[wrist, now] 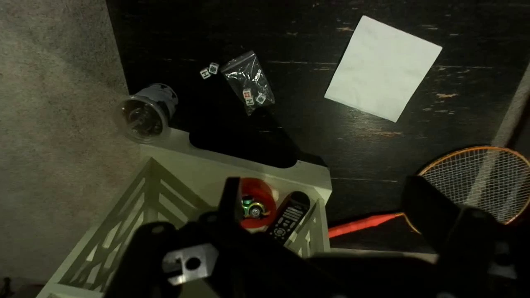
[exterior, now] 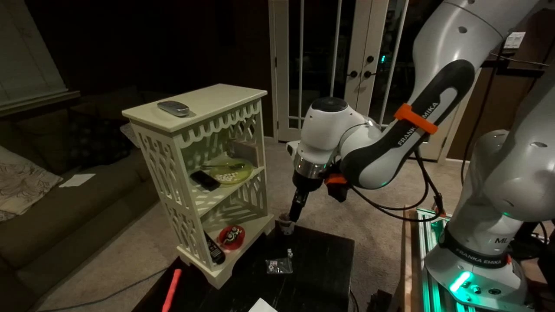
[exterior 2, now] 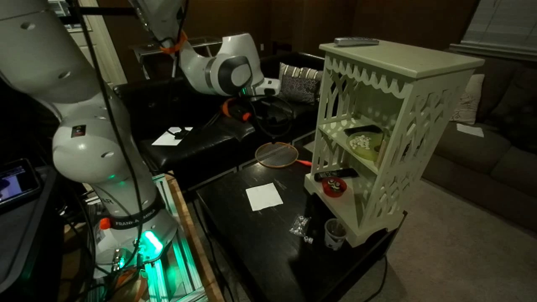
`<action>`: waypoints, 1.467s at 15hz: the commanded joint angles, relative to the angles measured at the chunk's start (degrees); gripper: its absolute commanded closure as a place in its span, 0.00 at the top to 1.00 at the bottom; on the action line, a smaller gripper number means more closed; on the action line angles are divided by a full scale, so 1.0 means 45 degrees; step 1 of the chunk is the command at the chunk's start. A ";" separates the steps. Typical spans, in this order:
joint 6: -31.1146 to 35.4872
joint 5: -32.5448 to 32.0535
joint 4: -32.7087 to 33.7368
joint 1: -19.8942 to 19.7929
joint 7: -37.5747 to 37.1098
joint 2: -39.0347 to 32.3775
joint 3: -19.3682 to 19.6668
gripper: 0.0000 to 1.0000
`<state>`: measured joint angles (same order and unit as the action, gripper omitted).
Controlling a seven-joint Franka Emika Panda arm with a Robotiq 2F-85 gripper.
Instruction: Remove the toy car from the bowl
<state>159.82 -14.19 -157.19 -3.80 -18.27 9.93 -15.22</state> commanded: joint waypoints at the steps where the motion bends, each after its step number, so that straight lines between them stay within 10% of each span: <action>1: -0.0029 -0.0102 0.0059 0.0358 -0.0052 -0.0087 0.0380 1.00; 10: 0.5179 -0.0435 0.1292 -0.1579 -0.1403 -0.3557 0.1048 1.00; 16: 0.4485 -0.0027 0.4075 -0.1226 -0.1047 -0.8169 0.1613 1.00; 17: 0.4220 0.1772 0.4427 -0.1081 0.0394 -0.8788 0.1362 1.00; 22: 0.3989 0.2967 0.4535 -0.1029 0.1185 -0.9097 0.1096 1.00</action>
<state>177.85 -5.99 -136.70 -9.90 -17.09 -31.28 -10.89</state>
